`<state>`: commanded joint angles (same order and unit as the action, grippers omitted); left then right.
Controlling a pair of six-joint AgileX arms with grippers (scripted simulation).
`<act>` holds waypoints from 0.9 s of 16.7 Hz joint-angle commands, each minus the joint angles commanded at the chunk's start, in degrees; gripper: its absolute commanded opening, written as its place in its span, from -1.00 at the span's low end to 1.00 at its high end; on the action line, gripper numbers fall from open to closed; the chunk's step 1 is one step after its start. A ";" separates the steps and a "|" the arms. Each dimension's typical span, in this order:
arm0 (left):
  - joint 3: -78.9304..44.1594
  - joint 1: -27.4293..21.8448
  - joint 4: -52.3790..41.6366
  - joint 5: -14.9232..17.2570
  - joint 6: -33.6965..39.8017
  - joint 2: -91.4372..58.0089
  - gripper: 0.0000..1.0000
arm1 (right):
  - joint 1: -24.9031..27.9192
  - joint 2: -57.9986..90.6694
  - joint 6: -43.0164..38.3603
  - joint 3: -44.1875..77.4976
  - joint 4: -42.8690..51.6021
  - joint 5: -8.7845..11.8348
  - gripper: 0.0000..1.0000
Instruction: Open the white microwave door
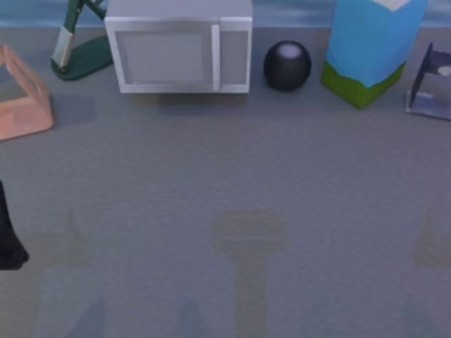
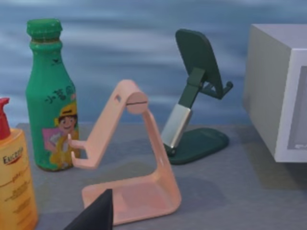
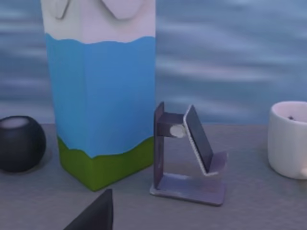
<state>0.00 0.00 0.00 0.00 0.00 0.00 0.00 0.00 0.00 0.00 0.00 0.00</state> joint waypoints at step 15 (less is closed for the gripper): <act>-46.02 -15.80 -16.59 -9.76 13.30 -50.87 1.00 | 0.00 0.00 0.00 0.00 0.00 0.00 1.00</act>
<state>-46.02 -15.80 -16.59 -9.76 13.30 -50.87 0.00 0.00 0.00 0.00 0.00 0.00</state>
